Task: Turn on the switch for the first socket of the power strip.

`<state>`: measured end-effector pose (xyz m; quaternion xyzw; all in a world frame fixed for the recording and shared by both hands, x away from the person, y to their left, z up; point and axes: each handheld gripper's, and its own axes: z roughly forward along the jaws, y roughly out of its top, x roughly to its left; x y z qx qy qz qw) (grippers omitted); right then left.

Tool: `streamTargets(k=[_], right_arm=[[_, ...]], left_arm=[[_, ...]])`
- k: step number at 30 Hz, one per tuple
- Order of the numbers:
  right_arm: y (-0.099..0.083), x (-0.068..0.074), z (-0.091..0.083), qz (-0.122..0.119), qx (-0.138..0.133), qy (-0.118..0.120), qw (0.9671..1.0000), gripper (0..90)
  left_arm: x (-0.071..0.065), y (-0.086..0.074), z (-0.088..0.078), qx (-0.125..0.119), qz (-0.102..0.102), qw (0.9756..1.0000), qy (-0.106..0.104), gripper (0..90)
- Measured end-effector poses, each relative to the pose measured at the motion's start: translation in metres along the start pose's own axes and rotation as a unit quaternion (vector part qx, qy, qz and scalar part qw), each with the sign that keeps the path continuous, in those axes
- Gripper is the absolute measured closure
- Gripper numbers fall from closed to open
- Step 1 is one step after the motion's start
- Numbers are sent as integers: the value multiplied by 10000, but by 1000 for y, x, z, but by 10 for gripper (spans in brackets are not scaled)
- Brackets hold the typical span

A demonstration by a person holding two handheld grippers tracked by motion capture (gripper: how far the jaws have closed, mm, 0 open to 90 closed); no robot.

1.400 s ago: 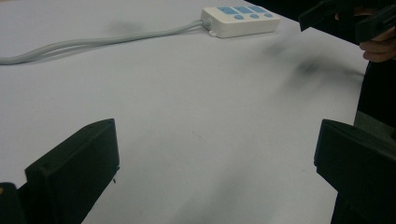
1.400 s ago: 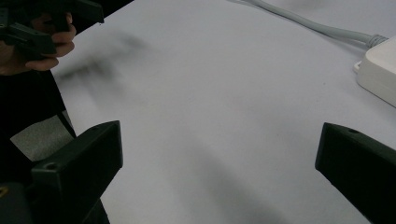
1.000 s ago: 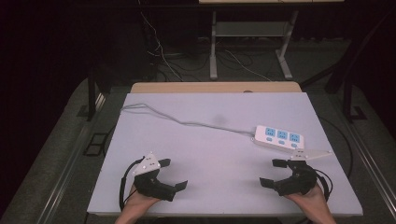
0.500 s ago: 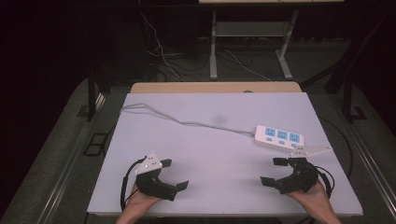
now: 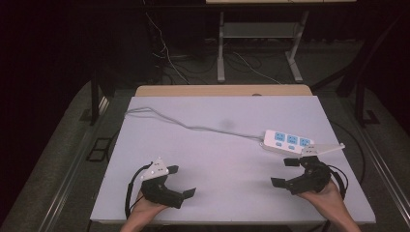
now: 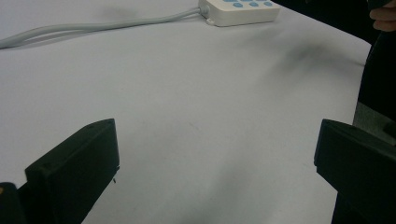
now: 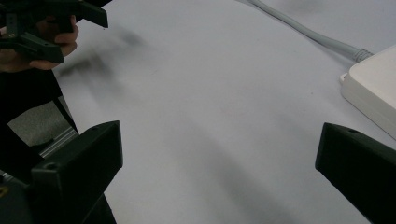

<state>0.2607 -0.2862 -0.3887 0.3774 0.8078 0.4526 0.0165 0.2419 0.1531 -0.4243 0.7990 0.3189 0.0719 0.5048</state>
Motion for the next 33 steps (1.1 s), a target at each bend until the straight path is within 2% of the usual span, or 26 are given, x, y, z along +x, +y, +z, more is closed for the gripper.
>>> streamTargets(k=[15, 27, 33], right_arm=[[13, -8, -5, -66, 187, -5, 9998, 3], [21, -19, -6, -25, 314, 39, 9995, 3], [27, -22, -8, -109, 366, 20, 9993, 3]], left_arm=[[0, 0, 0, 12, -9, 10000, 1, 0], [0, 0, 0, 41, 1, 10000, 3, 0], [0, -1, 1, 66, 16, 10000, -17, 0]])
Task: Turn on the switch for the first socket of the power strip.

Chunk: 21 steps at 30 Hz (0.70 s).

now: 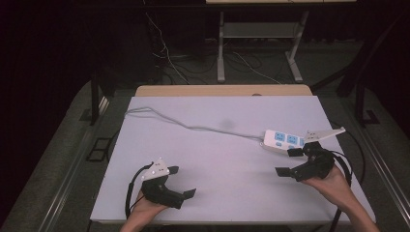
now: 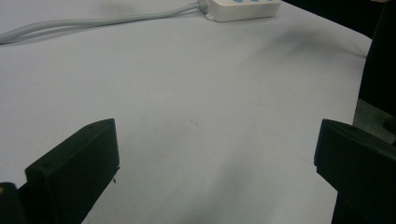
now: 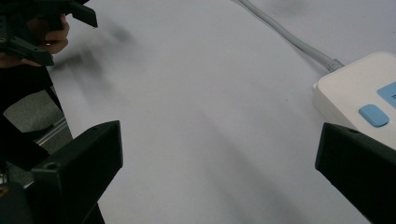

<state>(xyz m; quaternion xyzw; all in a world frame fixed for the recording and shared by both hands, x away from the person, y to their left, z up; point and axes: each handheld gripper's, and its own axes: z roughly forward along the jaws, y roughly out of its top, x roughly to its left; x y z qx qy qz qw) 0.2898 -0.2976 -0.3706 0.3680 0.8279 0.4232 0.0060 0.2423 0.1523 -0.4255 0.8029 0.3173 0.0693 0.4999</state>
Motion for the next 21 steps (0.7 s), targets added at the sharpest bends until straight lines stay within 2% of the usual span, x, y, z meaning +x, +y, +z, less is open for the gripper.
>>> streamTargets(k=[21], right_arm=[[26, -15, -7, -106, 110, -75, 9999, 3]], left_arm=[[0, 0, 0, -3, -14, 10000, 3, 0]])
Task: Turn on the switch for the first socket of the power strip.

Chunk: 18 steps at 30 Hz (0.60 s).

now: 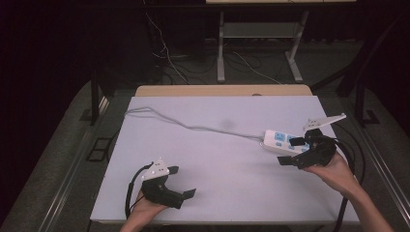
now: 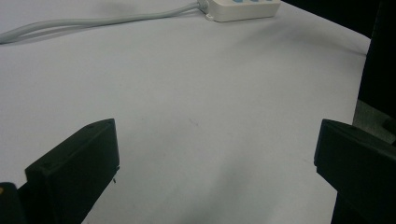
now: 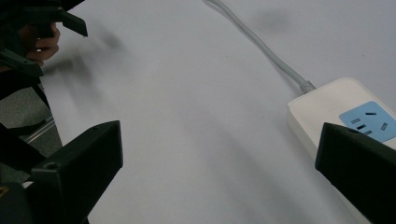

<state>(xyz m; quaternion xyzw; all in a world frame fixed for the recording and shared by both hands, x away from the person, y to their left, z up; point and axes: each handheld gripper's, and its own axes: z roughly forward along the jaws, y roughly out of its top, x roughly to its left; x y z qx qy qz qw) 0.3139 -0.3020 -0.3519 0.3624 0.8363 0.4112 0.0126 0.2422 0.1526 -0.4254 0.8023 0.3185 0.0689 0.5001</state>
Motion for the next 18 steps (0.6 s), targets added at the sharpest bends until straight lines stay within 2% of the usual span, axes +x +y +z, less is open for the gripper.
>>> streamTargets(k=[18], right_arm=[[12, -23, 4, 180, 47, -64, 9998, 3]], left_arm=[[0, 0, 0, 2, -1, 10000, 10, 0]])
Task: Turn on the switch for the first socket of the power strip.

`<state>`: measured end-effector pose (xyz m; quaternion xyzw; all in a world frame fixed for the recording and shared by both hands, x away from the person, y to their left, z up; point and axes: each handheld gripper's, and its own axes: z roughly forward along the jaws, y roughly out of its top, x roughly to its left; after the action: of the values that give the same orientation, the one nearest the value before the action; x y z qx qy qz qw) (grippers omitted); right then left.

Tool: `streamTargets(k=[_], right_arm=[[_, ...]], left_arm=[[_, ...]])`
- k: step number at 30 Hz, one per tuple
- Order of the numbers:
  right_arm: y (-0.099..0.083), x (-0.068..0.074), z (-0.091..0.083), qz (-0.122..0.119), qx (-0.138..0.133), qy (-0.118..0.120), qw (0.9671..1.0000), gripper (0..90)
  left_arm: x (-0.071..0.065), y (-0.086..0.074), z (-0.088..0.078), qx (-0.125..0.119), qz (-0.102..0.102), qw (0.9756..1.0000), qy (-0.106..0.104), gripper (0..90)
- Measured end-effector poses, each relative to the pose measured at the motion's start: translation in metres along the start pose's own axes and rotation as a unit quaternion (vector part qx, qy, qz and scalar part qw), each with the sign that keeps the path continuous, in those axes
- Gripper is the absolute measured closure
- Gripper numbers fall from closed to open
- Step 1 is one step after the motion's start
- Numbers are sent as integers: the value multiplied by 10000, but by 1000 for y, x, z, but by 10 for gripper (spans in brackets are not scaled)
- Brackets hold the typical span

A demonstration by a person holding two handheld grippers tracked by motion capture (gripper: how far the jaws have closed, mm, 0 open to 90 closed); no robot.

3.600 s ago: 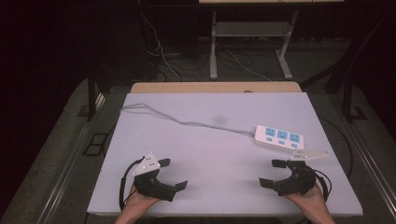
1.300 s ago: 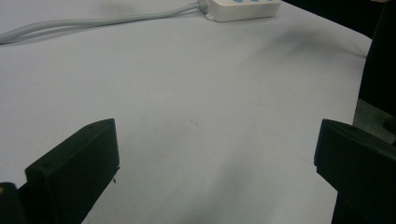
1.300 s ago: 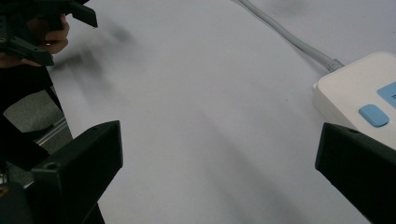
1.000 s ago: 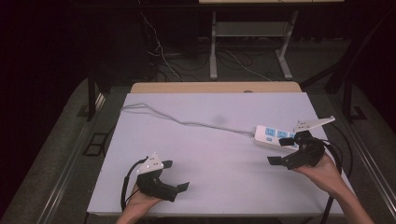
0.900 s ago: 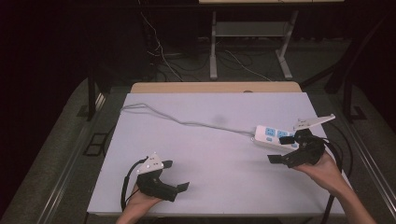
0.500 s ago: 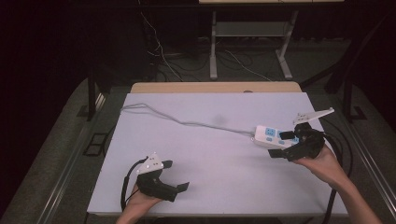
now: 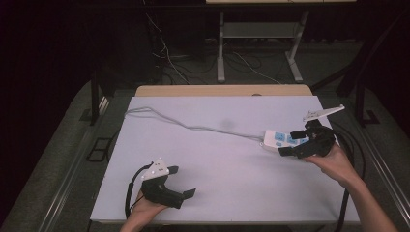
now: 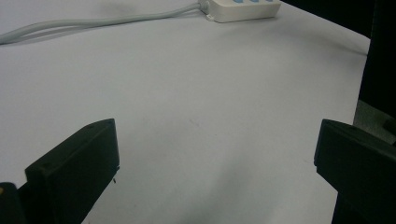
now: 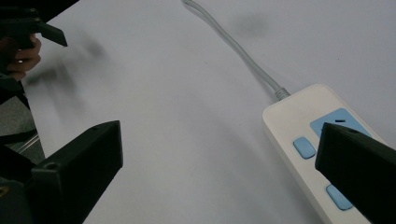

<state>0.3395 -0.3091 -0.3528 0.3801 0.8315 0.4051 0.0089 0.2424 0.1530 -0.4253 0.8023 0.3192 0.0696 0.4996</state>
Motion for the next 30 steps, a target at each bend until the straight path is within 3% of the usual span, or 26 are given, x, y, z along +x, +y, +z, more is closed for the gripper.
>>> streamTargets(k=[11, 28, 29, 30], right_arm=[[3, -15, 14, 153, 130, -112, 9997, 3], [5, -27, 29, 295, 247, -182, 9991, 3], [5, -28, 29, 318, 259, -208, 9989, 7], [5, -29, 30, 325, 253, -225, 9989, 89]], left_arm=[[0, 0, 0, 6, 4, 10000, 2, 0], [0, 0, 0, 15, 14, 10000, 5, 0], [0, 0, 0, 14, 12, 10000, 7, 0], [0, 0, 0, 12, 13, 10000, 6, 0]])
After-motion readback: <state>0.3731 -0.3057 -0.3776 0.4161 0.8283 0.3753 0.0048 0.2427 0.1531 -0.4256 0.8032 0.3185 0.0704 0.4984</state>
